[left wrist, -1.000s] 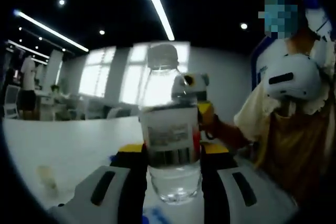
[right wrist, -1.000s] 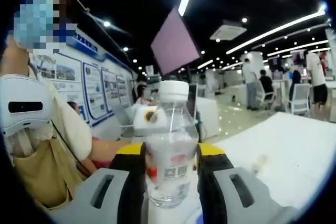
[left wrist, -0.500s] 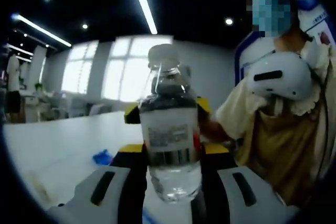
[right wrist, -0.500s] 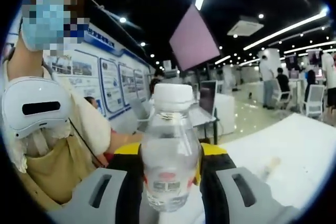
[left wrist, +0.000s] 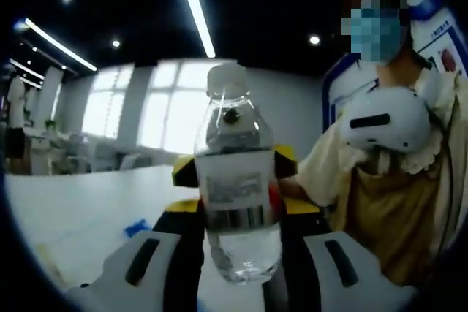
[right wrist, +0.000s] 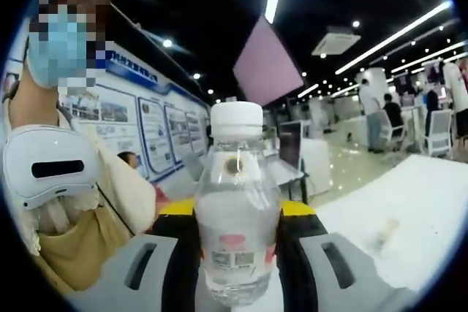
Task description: Arrange the tabletop items into an orderly group along one side of the table until the central work area is clear of visible clutter.
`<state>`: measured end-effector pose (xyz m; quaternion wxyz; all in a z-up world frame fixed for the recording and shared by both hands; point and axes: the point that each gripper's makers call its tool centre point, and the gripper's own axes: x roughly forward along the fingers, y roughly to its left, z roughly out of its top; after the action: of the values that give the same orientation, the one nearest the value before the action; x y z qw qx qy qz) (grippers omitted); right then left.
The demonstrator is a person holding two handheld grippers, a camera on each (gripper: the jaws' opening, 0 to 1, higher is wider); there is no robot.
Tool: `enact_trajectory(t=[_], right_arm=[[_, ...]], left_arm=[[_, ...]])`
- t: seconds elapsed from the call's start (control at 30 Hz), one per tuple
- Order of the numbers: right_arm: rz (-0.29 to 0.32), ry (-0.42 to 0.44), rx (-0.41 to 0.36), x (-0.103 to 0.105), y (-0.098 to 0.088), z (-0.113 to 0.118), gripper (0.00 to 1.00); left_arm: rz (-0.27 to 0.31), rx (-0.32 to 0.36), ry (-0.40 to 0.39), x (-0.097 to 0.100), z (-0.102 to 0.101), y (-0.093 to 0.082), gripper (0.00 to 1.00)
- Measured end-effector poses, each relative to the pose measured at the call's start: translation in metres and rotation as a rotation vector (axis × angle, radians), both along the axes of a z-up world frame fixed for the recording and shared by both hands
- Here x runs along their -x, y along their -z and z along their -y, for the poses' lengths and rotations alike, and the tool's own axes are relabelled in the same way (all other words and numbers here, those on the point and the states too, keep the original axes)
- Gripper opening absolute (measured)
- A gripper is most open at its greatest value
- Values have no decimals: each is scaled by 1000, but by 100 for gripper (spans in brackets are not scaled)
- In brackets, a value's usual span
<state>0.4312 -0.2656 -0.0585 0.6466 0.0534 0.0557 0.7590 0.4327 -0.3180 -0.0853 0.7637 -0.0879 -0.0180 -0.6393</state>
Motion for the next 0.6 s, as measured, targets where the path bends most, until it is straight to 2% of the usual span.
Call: enact_trajectory(t=[0.13, 0.17, 0.3, 0.33, 0.37, 0.47, 0.53, 0.57, 0.6], right_arm=[[36, 49, 0, -9, 0, 0, 39], [52, 72, 0, -14, 0, 0, 39], [33, 152, 7, -31, 1, -1, 39], [54, 177, 16, -36, 3, -1, 39], [70, 194, 24, -39, 4, -2, 39], [65, 269, 50, -53, 9, -4, 39], [74, 290, 60, -59, 13, -6, 39], [52, 318, 64, -65, 15, -6, 39], [56, 321, 68, -67, 16, -7, 39]], left_arm=[[-17, -24, -62, -10, -4, 4, 37], [-36, -21, -99, -17, -6, 6, 38], [-77, 12, -240, -40, -20, 11, 49], [-71, 11, -266, -44, -22, 12, 50], [-62, 4, -287, -45, -23, 13, 49], [-90, -36, -353, -51, -24, 21, 53], [-79, -65, -381, -52, -22, 24, 56], [-78, -87, -411, -55, -24, 27, 56], [-63, -92, -437, -57, -23, 26, 56]])
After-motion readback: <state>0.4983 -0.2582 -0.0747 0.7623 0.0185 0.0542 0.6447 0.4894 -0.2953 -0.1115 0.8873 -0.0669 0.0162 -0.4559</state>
